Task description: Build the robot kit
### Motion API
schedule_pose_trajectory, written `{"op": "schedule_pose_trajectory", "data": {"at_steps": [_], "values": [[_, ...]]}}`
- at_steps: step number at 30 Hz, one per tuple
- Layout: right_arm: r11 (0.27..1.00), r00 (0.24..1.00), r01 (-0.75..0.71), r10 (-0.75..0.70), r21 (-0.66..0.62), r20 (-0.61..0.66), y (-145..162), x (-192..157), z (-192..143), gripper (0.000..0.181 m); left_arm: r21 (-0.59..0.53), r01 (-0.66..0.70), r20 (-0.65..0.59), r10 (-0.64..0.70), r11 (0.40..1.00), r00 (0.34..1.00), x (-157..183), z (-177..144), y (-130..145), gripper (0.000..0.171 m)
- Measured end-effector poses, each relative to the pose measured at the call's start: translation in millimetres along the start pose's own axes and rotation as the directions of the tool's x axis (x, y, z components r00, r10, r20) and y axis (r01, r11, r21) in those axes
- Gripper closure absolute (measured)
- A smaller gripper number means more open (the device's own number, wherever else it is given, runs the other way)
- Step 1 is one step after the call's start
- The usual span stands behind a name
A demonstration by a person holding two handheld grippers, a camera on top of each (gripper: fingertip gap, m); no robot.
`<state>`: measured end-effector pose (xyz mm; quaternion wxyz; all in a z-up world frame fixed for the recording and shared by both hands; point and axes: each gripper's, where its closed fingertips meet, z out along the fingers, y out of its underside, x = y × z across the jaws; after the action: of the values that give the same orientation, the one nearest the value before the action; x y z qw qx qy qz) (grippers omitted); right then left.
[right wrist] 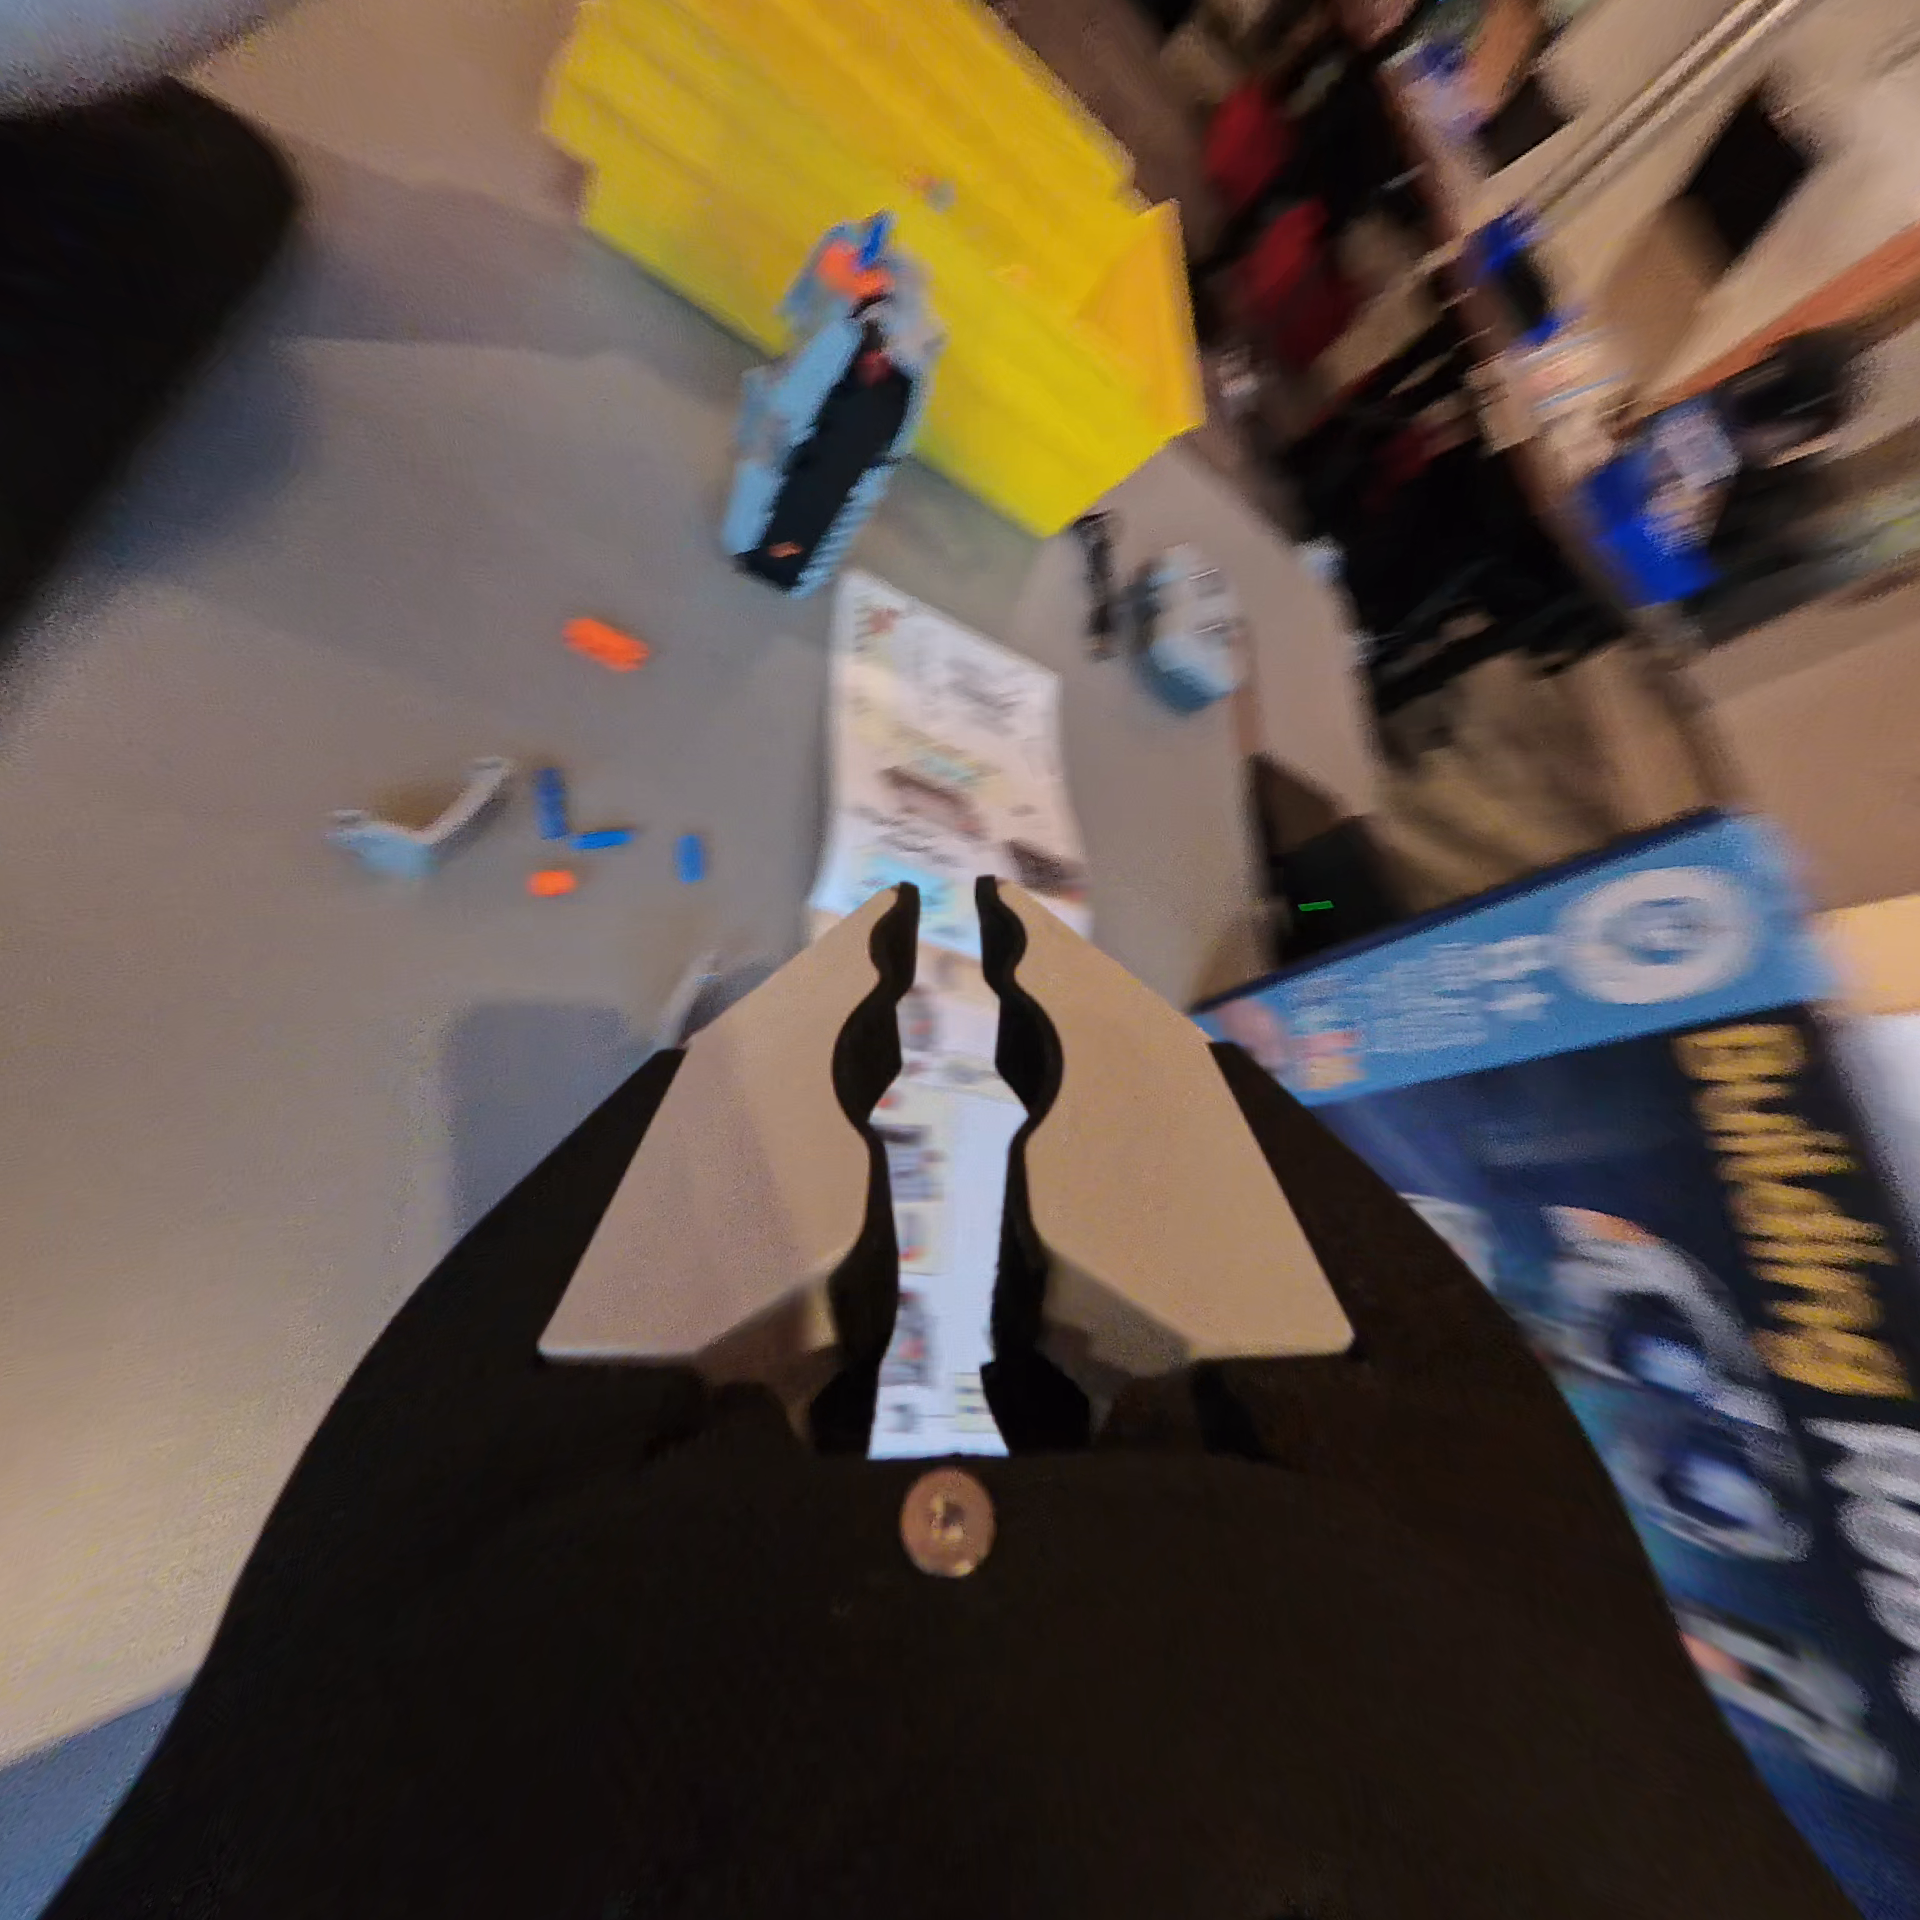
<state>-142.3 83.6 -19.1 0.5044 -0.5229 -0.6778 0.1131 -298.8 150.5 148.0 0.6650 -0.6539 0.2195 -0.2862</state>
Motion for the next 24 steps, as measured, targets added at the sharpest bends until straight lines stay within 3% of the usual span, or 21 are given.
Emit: {"op": "schedule_pose_trajectory", "data": {"at_steps": [3,7,12,17,20,24], "values": [[0.997,0.979,-0.082,0.08,0.004,0.188,12,-35,27,0.175,0.004,-0.004,-0.015,0.004,1.0,1.0,4,-1,-3,0.149],[0.987,0.932,-0.149,0.122,0.055,0.341,4,-73,61,0.176,0.007,-0.011,-0.031,0.011,1.0,0.999,9,0,-5,0.149],[0.981,0.888,-0.195,0.177,-0.001,0.425,7,-104,89,0.177,0.017,-0.005,-0.048,0.005,1.0,0.999,11,0,-7,0.149],[0.979,0.902,-0.188,0.206,-0.085,0.379,22,-99,98,0.177,0.017,0.002,-0.058,-0.001,1.0,0.998,11,0,-7,0.149],[0.972,0.93,-0.052,0.131,-0.231,0.343,45,-84,92,0.176,0.016,0.001,-0.064,0.0,1.0,0.998,11,-1,-7,0.149],[0.961,0.912,0.027,0.088,-0.274,0.401,40,-70,92,0.176,0.021,0.006,-0.053,-0.005,1.0,0.999,7,-5,-9,0.149]]}}
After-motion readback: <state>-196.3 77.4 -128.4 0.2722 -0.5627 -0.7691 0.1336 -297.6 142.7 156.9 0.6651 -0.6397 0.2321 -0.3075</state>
